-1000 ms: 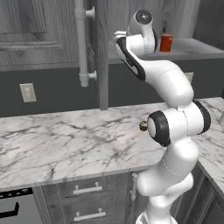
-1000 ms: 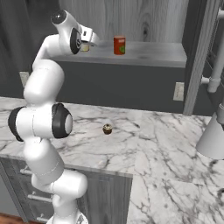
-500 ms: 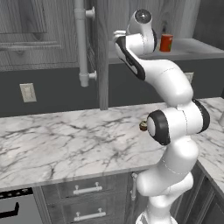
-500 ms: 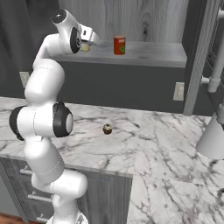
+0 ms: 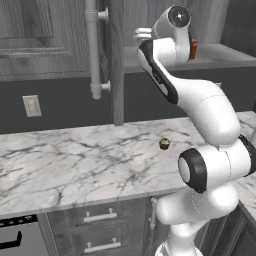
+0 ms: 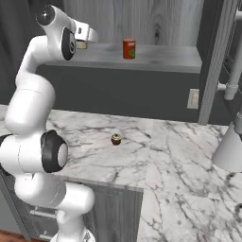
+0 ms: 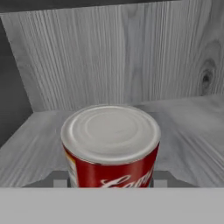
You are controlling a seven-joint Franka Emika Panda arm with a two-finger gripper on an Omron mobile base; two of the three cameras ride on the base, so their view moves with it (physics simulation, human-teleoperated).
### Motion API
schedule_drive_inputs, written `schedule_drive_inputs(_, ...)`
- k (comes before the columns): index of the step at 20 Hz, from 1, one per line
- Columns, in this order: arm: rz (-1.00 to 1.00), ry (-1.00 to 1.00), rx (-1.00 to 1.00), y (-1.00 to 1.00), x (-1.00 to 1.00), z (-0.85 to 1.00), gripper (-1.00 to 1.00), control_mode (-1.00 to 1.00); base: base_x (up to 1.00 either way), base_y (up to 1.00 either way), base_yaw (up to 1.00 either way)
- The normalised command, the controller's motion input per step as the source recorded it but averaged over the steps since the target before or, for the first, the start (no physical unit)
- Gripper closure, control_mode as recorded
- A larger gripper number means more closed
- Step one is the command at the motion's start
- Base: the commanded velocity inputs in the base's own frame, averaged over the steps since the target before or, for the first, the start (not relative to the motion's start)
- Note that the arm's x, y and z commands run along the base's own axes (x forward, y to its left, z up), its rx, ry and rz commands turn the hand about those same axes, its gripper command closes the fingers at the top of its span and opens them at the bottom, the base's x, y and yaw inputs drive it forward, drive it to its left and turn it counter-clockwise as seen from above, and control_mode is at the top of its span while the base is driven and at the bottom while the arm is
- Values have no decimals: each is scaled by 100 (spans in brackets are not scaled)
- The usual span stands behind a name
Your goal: Restock the canned food cabinet by taking the new fresh canned food from the counter and placing it in the cabinet. Then, take the old canned food from the cabinet and place it on the counter.
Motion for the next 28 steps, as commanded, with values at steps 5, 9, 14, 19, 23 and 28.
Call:
schedule_drive_inputs(5, 13, -23, 0, -9, -100, 33, 100, -100, 0, 0, 0)
schedule_drive_inputs(9, 18, 3, 0, -20, -100, 16, 100, -100, 0, 0, 0)
schedule_drive_inputs(14, 25, 28, -11, -7, -100, -11, 100, -100, 0, 0, 0)
schedule_drive_inputs(19, 27, 52, -21, -3, -100, -95, 100, -100, 0, 0, 0)
schedule_drive_inputs(23, 12, 49, -20, -20, -94, -100, 100, -100, 0, 0, 0)
schedule_drive_inputs(28, 3, 18, -6, -4, -20, -100, 100, -100, 0, 0, 0)
